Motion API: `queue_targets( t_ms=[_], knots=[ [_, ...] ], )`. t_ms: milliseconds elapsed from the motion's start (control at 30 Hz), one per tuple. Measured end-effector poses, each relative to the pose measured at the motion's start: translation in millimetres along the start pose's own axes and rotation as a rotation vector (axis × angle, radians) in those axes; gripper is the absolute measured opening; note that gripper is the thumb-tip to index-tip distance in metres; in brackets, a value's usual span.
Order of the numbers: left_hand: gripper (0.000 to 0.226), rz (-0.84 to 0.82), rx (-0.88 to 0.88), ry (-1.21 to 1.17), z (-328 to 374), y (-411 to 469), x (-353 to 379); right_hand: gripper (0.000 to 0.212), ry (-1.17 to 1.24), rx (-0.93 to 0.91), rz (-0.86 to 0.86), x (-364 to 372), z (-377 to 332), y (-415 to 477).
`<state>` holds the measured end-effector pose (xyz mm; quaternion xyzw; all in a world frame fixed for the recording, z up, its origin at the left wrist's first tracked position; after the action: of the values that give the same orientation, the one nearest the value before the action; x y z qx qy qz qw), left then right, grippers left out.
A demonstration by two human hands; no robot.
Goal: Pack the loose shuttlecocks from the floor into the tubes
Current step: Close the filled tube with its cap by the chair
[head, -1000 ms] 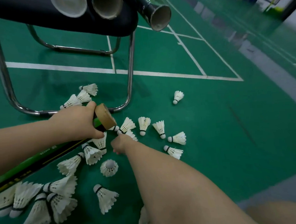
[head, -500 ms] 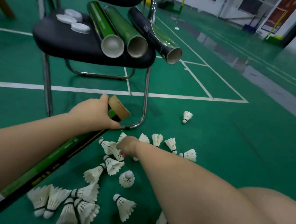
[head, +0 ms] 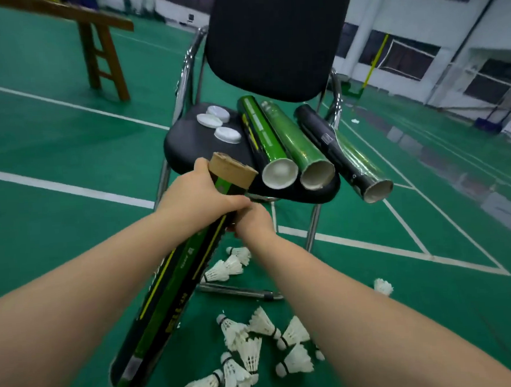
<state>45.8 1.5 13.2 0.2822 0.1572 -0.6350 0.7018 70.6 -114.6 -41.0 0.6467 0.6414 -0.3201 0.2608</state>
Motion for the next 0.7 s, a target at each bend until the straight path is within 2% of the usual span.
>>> queue_targets(
  t_ms=[133, 233, 333, 433, 500, 633, 700],
  knots=[
    [0.068, 0.13, -0.022, -0.14, -12, 25, -22, 0.031, 0.284, -0.051, 0.129, -8, -37, 29],
    [0.066, 0.228, -0.041, -0.26, -21, 42, -36, 0.028, 0.252, -0.177, 0.16, -7, -66, 53],
    [0.064, 0.297, -0.053, -0.353, -32, 56, -43, 0.022, 0.149, -0.26, 0.245, -15, -91, 79],
    [0.058, 0.288, -0.069, -0.349, -44, 65, -38, 0.019, 0.033, -0.304, 0.287, -21, -105, 107],
    [0.058, 0.264, -0.077, -0.341, -52, 69, -31, 0.023, -0.071, -0.273, 0.306, -21, -108, 130],
    [0.057, 0.235, -0.096, -0.326, -65, 74, -15, 0.044, -0.4, -0.073, 0.319, -15, -96, 167],
    [0.055, 0.234, -0.099, -0.319, -69, 77, -10, 0.038, -0.441, -0.054, 0.292, -8, -88, 173]
  ],
)
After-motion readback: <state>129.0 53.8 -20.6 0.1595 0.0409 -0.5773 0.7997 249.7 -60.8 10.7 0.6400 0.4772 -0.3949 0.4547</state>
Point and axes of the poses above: each hand's wrist, its own y-axis towards the middle knuckle, its own x-axis out of the palm, z = x × y, the point moved 3 cm from there along y, towards the middle knuckle, and after that the axes turned 9 degrees about -y, right-handed, at the moved point
